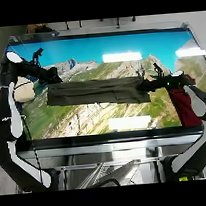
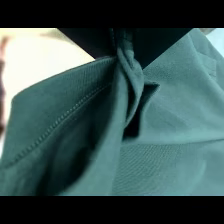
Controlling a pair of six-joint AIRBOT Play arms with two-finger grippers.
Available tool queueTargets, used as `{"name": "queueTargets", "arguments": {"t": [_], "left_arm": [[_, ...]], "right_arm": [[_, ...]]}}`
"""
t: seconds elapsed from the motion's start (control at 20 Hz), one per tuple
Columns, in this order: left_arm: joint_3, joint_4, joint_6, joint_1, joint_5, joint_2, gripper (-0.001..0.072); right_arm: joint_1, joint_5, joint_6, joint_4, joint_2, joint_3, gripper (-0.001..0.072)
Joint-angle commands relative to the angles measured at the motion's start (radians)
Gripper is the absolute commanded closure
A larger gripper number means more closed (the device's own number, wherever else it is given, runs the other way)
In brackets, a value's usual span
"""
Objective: Fold the shirts.
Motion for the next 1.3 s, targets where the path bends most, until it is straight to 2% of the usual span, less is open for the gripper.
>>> {"name": "queueTargets", "arguments": {"t": [0.0,0.3,0.4,0.5,0.7,0.85,0.95,1.05,1.15,1.25], "left_arm": [[-0.051,-0.014,0.002,-0.11,0.074,0.002,0.0696],[-0.235,-0.013,0.002,-0.42,0.502,-0.073,0.0695],[-0.2,-0.013,0.002,-0.515,0.599,-0.136,0.0696],[-0.117,-0.014,0.001,-0.594,0.641,-0.202,0.0695],[0.067,-0.014,-0.073,-0.676,0.616,-0.32,0.0696],[0.126,-0.02,-0.088,-0.682,0.573,-0.31,0.0695],[0.109,-0.046,-0.061,-0.643,0.482,-0.224,0.0696],[0.096,-0.068,0.005,-0.563,0.328,-0.089,0.0696],[0.096,-0.079,0.014,-0.463,0.182,0.074,0.0696],[0.096,-0.118,0.013,-0.356,0.096,0.246,0.0696]], "right_arm": [[-0.005,0.049,0.001,0.0,0.018,0.029,0.0691],[-0.069,0.248,0.031,0.009,0.183,0.12,0.0691],[-0.096,0.3,0.041,0.011,0.233,0.143,0.0692],[-0.122,0.345,0.042,0.019,0.273,0.163,0.0691],[-0.156,0.393,0.042,0.019,0.318,0.202,0.0691],[-0.155,0.402,0.05,0.023,0.323,0.206,0.0691],[-0.155,0.401,0.057,0.085,0.323,0.206,0.0691],[-0.146,0.385,0.057,0.22,0.325,0.212,0.0691],[-0.084,0.301,0.048,0.329,0.326,0.214,0.0691],[0.049,0.169,0.037,0.338,0.318,0.214,0.0691]]}}
